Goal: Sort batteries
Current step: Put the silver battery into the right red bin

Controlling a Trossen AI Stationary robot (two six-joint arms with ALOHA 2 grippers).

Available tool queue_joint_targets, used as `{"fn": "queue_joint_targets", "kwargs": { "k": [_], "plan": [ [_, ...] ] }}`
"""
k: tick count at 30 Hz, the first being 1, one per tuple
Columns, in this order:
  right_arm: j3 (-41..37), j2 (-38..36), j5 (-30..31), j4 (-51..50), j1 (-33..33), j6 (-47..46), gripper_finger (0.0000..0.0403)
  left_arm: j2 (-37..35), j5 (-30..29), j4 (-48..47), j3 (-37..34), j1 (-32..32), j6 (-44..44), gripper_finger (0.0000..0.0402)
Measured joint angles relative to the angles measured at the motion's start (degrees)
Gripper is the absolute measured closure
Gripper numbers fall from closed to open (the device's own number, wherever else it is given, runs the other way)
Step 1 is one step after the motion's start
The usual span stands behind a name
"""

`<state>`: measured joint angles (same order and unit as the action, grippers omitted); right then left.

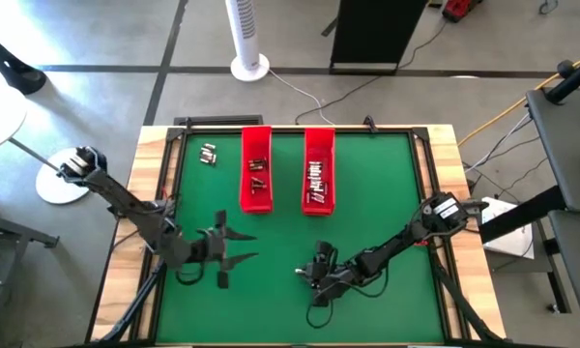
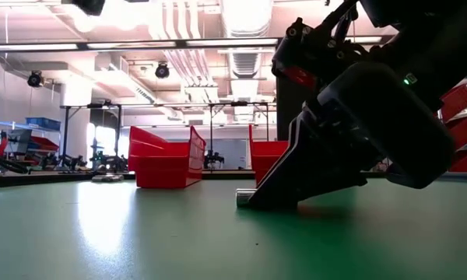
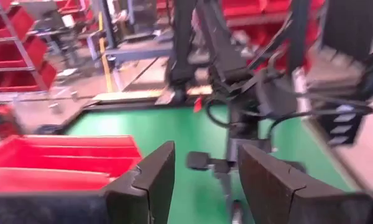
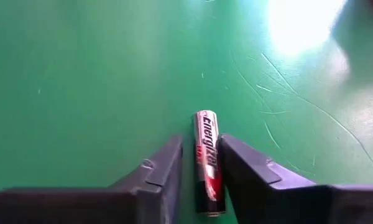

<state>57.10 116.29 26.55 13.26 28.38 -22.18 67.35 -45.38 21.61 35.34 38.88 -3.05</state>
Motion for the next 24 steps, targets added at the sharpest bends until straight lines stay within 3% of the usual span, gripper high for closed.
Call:
{"fn": "queue_joint_targets", "kwargs": {
  "k": [6, 11, 14, 24],
  "plan": [
    [-0.09, -1.01, -0.47, -0.49, -0.09, 0.54, 0.036, -2.49, 1.05, 17.91, -14.46, 1.21, -4.5, 0.0247],
    [0.7, -4.4, -0.08, -4.2, -0.3, 2.0, 0.0362, 1.44, 0.93, 28.98, -21.78, 0.77, -7.15, 0.0247],
    [4.06, -6.96, 0.37, -13.74, -0.71, 3.06, 0.0362, 3.6, 0.8, 32.06, -23.16, 0.71, -7.95, 0.0247],
    [27.63, -9.51, 0.47, -56.79, -7.94, 13.54, 0.0355, 8.94, 0.76, 32.41, -23.28, -1.19, -8.22, 0.0247]
  ]
}}
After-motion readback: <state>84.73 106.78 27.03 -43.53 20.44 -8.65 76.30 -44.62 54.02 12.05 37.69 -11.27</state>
